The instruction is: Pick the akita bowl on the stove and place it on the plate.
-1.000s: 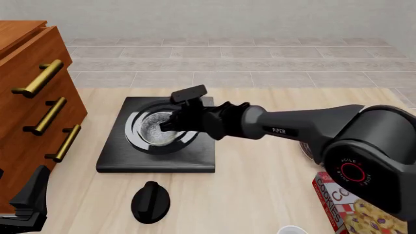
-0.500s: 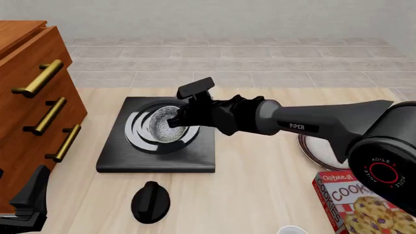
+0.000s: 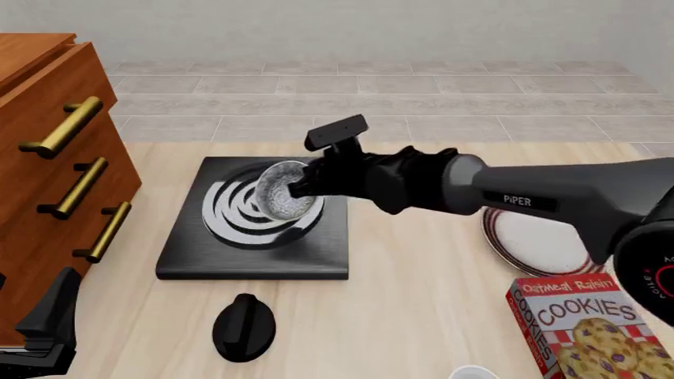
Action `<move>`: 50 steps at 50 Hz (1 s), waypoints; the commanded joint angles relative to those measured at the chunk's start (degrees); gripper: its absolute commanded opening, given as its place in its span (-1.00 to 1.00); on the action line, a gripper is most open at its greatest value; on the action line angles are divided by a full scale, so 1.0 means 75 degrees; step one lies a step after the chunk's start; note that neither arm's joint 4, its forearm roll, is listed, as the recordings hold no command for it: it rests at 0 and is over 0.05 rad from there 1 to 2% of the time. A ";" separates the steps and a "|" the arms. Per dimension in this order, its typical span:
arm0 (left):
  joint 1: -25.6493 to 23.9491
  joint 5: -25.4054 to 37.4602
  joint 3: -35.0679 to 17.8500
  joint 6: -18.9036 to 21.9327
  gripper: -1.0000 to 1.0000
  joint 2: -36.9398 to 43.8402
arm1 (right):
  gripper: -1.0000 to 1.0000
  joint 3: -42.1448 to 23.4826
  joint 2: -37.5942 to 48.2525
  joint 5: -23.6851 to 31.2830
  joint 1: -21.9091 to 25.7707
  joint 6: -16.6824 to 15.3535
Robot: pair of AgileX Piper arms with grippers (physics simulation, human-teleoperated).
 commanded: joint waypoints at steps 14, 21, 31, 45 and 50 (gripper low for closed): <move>0.0000 0.0000 0.0000 0.0000 1.00 0.0000 | -1.00 0.0792 -0.0851 -0.0290 -0.0548 0.0017; 0.0000 0.0000 0.0000 0.0000 1.00 0.0000 | -1.00 0.1051 -0.1061 -0.0388 -0.0722 0.0027; 0.0000 0.0000 0.0000 0.0000 1.00 0.0000 | -1.00 0.1367 -0.1302 -0.0563 -0.0986 0.0065; 0.0000 0.0000 0.0000 0.0000 1.00 0.0000 | -1.00 0.1711 -0.1519 -0.0707 -0.1344 0.0027; 0.0000 0.0000 0.0000 0.0000 1.00 0.0000 | -1.00 0.1862 -0.1574 -0.0781 -0.1483 0.0016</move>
